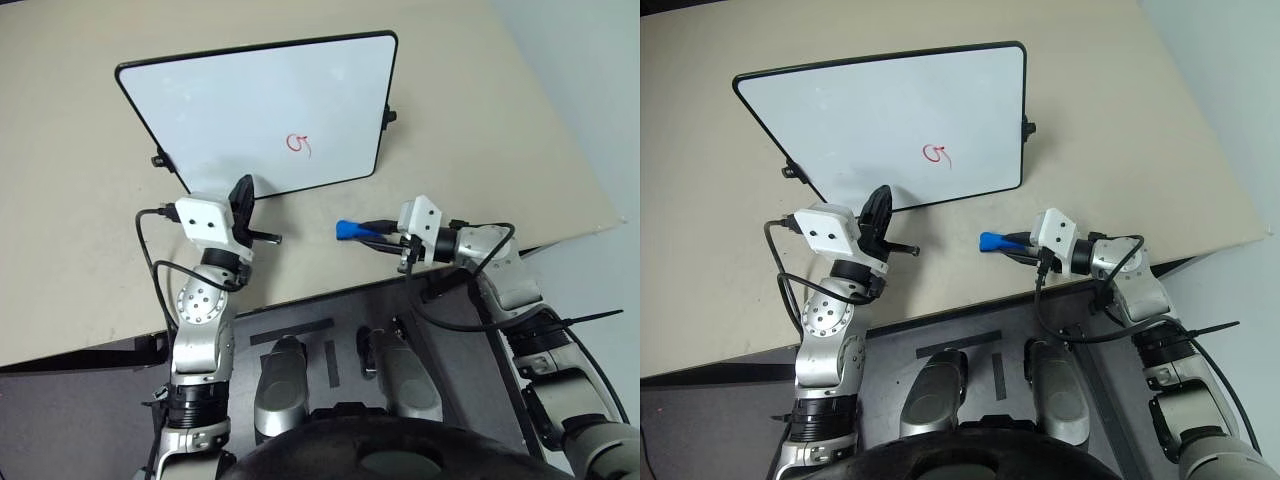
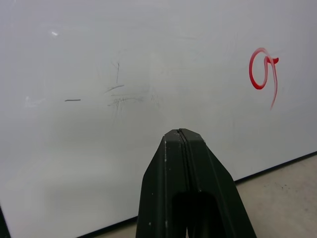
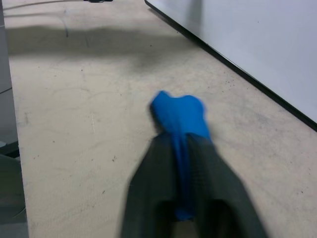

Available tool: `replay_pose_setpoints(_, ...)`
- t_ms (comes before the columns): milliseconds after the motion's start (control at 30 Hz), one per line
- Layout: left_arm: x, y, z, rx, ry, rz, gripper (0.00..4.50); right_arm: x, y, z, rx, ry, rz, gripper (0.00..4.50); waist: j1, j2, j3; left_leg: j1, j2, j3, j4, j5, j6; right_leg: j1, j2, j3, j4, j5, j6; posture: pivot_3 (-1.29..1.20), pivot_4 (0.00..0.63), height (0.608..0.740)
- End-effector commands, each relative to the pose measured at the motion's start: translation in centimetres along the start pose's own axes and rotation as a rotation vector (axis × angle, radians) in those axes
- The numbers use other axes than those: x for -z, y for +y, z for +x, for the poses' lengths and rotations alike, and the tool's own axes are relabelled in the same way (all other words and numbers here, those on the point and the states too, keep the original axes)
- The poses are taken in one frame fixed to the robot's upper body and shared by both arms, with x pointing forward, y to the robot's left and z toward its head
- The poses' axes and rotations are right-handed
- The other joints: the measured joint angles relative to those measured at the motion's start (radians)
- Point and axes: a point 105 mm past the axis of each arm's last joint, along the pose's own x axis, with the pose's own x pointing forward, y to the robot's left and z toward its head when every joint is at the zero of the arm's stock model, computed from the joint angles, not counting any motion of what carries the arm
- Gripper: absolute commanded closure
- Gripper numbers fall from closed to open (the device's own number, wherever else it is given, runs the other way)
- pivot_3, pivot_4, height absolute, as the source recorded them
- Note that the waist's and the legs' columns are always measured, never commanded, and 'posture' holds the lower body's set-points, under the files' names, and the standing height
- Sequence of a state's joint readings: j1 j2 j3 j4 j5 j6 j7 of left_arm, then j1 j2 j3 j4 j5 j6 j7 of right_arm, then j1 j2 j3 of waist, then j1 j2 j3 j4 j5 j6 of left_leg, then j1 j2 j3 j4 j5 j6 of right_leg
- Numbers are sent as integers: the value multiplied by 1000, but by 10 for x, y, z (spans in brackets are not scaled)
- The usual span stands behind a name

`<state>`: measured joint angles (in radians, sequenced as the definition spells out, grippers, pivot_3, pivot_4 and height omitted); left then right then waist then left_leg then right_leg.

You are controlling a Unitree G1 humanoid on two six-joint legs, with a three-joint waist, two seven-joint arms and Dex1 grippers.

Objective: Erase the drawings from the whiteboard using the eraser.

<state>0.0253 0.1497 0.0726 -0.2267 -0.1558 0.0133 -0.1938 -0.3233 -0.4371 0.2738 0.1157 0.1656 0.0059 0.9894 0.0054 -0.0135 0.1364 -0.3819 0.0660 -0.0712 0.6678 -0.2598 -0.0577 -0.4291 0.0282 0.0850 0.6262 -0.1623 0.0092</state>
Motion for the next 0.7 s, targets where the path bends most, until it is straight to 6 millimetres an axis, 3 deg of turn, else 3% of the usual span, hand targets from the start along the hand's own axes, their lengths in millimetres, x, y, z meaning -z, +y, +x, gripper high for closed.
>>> replay_pose_setpoints(33, -7, 2, 2, -1, -34, 14, 4500, 0, -4, -2, 23, 1, -15, 4464, 0, 0, 0, 0, 0, 0, 0, 0, 0, 0, 0, 0, 0, 0, 0, 0, 150, 740)
replay_pose_setpoints(100, -8, 2, 2, -2, -36, 16, 4500, -8, -5, -1, 16, -20, -42, 4464, 0, 0, 0, 0, 0, 0, 0, 0, 0, 0, 0, 0, 0, 0, 0, 0, 150, 740)
replay_pose_setpoints(267, -8, 4, 2, -6, -38, 21, 4500, -51, -15, 14, 5, -112, -183, 4464, -6, 0, 0, 0, 0, 0, 0, 0, 0, -1, 0, 0, 0, 0, 0, 0, 150, 740)
replay_pose_setpoints(467, -9, 5, 4, -11, -43, 25, 4500, -102, -35, 45, 3, -197, -464, 4464, -8, 0, 0, 0, 1, -2, -1, 0, 0, -5, 1, 0, 1, 3, -5, 0, 150, 740)
replay_pose_setpoints(700, -10, 6, 1, -36, -53, 23, 4500, -93, -51, 66, 18, -140, -673, 4464, 1, 0, 0, -3, 4, -4, -3, -3, 1, -8, -3, 0, 0, 1, -4, 0, 150, 740)
